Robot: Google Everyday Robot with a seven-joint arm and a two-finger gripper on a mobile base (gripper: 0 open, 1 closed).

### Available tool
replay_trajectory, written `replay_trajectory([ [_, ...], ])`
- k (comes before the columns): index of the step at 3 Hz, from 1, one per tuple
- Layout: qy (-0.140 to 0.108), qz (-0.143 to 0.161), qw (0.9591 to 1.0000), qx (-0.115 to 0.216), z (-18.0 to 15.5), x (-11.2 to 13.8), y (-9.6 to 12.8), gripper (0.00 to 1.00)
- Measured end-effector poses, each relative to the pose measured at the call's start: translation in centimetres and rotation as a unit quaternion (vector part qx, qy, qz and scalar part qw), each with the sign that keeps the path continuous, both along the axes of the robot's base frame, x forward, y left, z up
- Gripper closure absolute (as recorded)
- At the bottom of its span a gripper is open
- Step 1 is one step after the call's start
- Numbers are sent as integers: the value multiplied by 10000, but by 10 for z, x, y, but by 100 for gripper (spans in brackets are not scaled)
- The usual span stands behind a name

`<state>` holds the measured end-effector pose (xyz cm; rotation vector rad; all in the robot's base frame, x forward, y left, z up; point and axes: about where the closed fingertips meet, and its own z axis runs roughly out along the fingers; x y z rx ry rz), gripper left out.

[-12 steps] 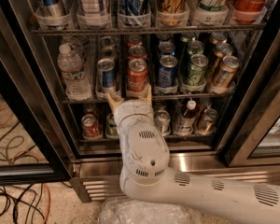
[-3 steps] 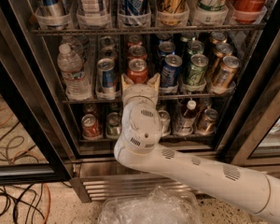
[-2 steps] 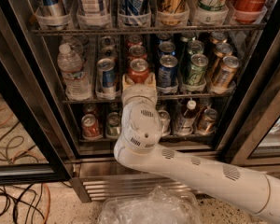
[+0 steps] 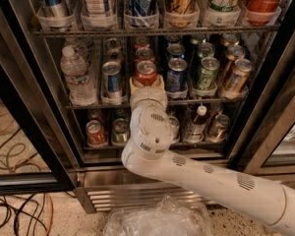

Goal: Pick coke can from middle shelf of fridge

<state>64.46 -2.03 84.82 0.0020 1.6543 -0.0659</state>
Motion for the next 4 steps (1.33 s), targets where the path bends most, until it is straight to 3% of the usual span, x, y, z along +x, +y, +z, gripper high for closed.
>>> replay_trajectory([
  [1,-162,122,9998,31,18,-1,-4,100],
  [2,-160,544,9984,65,30,-8,-3,100],
  [3,-116,1239,9922,26,46,-21,0,100],
  [4,-11,1861,9825,17,48,-39,6,100],
])
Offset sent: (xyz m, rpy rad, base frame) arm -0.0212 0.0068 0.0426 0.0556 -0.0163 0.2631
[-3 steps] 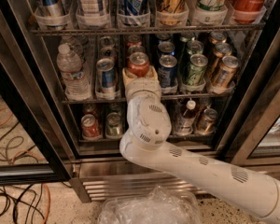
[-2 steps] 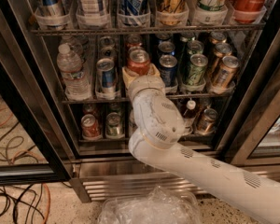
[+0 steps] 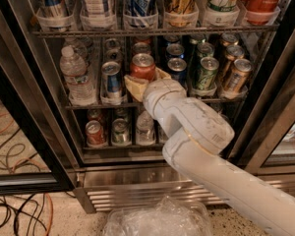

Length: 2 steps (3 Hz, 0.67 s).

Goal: Pick coke can from middle shelf of fridge

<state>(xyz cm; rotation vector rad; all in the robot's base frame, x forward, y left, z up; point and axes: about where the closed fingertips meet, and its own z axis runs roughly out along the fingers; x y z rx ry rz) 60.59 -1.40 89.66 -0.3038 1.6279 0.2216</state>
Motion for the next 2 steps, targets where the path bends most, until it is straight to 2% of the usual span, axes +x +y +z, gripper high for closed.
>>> replay_trajectory([
  [1,49,557,9984,-28,7,-19,9,100],
  [2,281,791,9965,23,-3,-25,20,100],
])
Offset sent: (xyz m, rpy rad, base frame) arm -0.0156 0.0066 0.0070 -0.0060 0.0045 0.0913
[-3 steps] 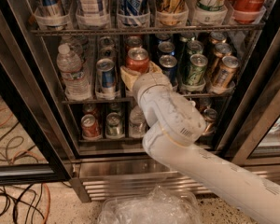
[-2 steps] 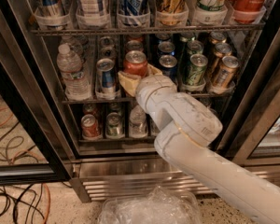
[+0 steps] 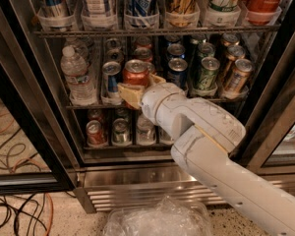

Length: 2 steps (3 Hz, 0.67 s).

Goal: Pick coke can from middle shelf of fridge

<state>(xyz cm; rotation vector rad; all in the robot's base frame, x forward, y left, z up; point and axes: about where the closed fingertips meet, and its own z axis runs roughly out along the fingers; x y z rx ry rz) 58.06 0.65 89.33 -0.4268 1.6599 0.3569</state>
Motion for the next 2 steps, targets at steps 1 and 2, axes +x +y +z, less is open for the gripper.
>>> replay_trajectory([
  [1,1,0,10000,2,0,0,0,100],
  [2,38,96,9999,-36,-1,-6,3,100],
])
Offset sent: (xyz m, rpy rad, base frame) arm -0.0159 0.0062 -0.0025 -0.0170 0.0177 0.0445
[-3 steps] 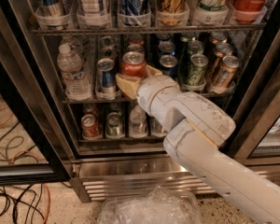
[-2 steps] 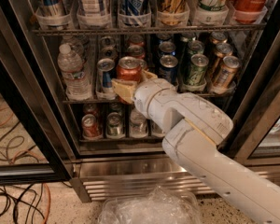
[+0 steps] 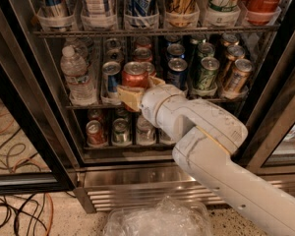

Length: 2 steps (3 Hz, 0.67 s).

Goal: Pick coke can from middle shelf of fridge

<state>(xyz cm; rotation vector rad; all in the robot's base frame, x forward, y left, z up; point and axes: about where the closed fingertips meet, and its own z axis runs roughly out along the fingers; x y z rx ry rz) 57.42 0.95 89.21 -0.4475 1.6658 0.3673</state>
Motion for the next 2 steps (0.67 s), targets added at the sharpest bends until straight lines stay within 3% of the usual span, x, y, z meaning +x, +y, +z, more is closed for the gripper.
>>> replay_trajectory([
  [1,49,265,9996,56,8,-32,4,100],
  [2,243,607,9954,703,21,-71,7,100],
])
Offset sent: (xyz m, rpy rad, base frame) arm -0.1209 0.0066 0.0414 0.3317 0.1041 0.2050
